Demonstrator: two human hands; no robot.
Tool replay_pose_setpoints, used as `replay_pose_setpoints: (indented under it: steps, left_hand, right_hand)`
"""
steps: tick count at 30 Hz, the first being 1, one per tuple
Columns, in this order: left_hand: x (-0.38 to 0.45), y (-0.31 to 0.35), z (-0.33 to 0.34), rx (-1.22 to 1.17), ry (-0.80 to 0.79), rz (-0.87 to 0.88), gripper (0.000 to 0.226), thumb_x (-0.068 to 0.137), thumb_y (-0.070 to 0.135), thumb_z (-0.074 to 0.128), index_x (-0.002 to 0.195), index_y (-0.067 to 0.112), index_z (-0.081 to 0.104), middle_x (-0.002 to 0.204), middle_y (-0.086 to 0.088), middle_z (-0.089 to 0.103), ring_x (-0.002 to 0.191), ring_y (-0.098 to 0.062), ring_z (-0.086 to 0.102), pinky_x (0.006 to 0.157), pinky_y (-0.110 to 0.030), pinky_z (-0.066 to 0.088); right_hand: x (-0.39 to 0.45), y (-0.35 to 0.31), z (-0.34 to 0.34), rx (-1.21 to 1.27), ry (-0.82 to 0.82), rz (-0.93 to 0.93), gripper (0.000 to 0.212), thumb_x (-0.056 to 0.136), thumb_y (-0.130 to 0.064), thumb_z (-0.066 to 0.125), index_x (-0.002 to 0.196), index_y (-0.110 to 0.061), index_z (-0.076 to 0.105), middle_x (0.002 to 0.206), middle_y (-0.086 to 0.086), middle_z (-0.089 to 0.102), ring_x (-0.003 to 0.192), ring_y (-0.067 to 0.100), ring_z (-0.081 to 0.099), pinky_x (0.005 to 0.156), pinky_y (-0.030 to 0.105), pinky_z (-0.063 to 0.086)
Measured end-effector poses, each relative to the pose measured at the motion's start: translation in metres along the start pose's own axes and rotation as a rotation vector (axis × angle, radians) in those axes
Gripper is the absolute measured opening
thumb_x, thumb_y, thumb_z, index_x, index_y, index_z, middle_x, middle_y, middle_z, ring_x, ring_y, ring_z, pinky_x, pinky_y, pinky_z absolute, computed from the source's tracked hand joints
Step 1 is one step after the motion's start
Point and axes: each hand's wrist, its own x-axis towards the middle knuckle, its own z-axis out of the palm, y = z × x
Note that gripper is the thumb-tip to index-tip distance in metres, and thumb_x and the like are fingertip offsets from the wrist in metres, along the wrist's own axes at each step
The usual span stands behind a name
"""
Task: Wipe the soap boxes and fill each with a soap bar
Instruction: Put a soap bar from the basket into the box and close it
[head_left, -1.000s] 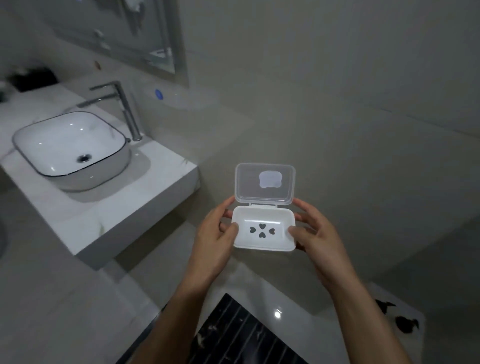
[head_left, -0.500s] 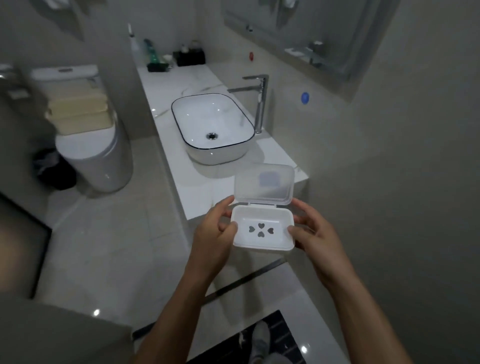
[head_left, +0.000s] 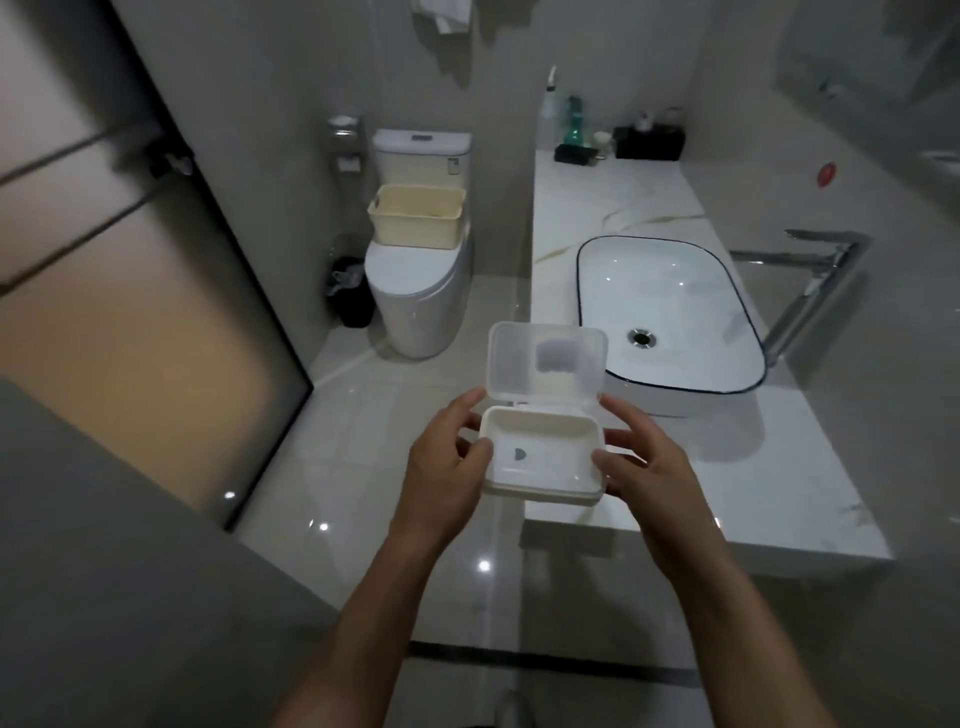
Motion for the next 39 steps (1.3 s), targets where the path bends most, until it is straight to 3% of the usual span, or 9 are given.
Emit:
replay_pose_setpoints:
  steps: [6,10,14,22,24,28,32,36,39]
  left_hand:
    - [0.052,-0.005,-0.021,0.008,0.099,-0.034,0.051,0.093,0.016,0.051,0.141,0.030,0.048,0.110,0.011,0.061,0.085,-0.007,0.066,0.071,-0.024,0.057]
    - [0.088,-0.013,-0.030,-0.019,0.117,-0.036,0.051,0.090,0.014,0.052,0.138,0.030,0.052,0.106,0.012,0.063,0.081,-0.003,0.065,0.064,-0.015,0.051]
    - [0.129,-0.023,-0.039,-0.029,0.104,-0.030,0.051,0.086,0.016,0.051,0.134,0.034,0.054,0.103,0.013,0.064,0.078,-0.002,0.065,0.063,-0.012,0.049]
    - [0.264,-0.047,-0.068,-0.057,-0.033,0.038,0.052,0.087,0.007,0.051,0.133,0.030,0.056,0.107,0.008,0.067,0.082,-0.007,0.067,0.066,-0.016,0.051]
    - [0.297,-0.053,-0.078,-0.047,-0.065,0.041,0.052,0.087,0.008,0.051,0.134,0.029,0.055,0.110,0.007,0.066,0.085,-0.008,0.066,0.068,-0.017,0.052]
    - [0.353,-0.065,-0.097,-0.044,-0.083,0.044,0.051,0.088,0.006,0.052,0.133,0.029,0.056,0.102,0.003,0.065,0.077,-0.005,0.062,0.066,-0.015,0.049]
    - [0.390,-0.077,-0.114,-0.069,-0.085,0.040,0.052,0.084,0.010,0.051,0.131,0.031,0.058,0.095,0.007,0.065,0.077,-0.003,0.062,0.064,-0.012,0.048]
    - [0.427,-0.092,-0.132,-0.069,-0.065,0.025,0.052,0.086,0.007,0.051,0.130,0.032,0.057,0.095,0.008,0.065,0.079,-0.004,0.064,0.064,-0.013,0.049]
    - [0.456,-0.103,-0.142,-0.071,-0.035,0.014,0.053,0.087,0.004,0.050,0.130,0.034,0.057,0.094,0.006,0.065,0.078,-0.005,0.065,0.062,-0.015,0.050]
  right_hand:
    - [0.069,-0.017,0.030,0.009,-0.121,-0.007,0.056,0.095,-0.005,0.060,0.128,-0.049,0.054,0.115,-0.005,0.066,0.099,0.013,0.068,0.071,0.029,0.061]
    - [0.107,-0.021,0.048,0.011,-0.144,-0.003,0.055,0.095,-0.005,0.060,0.132,-0.046,0.053,0.118,-0.002,0.066,0.099,0.015,0.069,0.075,0.033,0.061]
    - [0.140,-0.024,0.067,0.026,-0.112,0.009,0.056,0.095,-0.003,0.058,0.126,-0.049,0.056,0.118,0.001,0.065,0.100,0.019,0.068,0.082,0.043,0.062]
    - [0.232,-0.042,0.117,0.016,0.062,0.015,0.057,0.095,-0.002,0.057,0.137,-0.041,0.055,0.117,0.002,0.066,0.102,0.018,0.068,0.085,0.041,0.060]
    - [0.256,-0.049,0.133,0.005,0.094,0.016,0.056,0.095,-0.003,0.058,0.133,-0.044,0.057,0.117,0.001,0.065,0.104,0.018,0.066,0.085,0.041,0.060]
    - [0.298,-0.060,0.164,0.003,0.116,0.002,0.061,0.095,-0.003,0.058,0.115,-0.060,0.056,0.111,-0.005,0.066,0.100,0.012,0.067,0.072,0.026,0.059]
    - [0.336,-0.065,0.190,-0.021,0.123,-0.002,0.068,0.093,0.000,0.057,0.106,-0.066,0.061,0.101,-0.004,0.069,0.094,0.014,0.069,0.075,0.034,0.062]
    - [0.379,-0.064,0.215,-0.032,0.093,0.002,0.059,0.094,0.000,0.057,0.130,-0.047,0.059,0.108,0.000,0.069,0.102,0.020,0.068,0.077,0.037,0.061]
    - [0.414,-0.062,0.233,-0.047,0.053,0.008,0.056,0.096,-0.004,0.059,0.138,-0.042,0.054,0.113,-0.005,0.067,0.104,0.014,0.066,0.070,0.025,0.060]
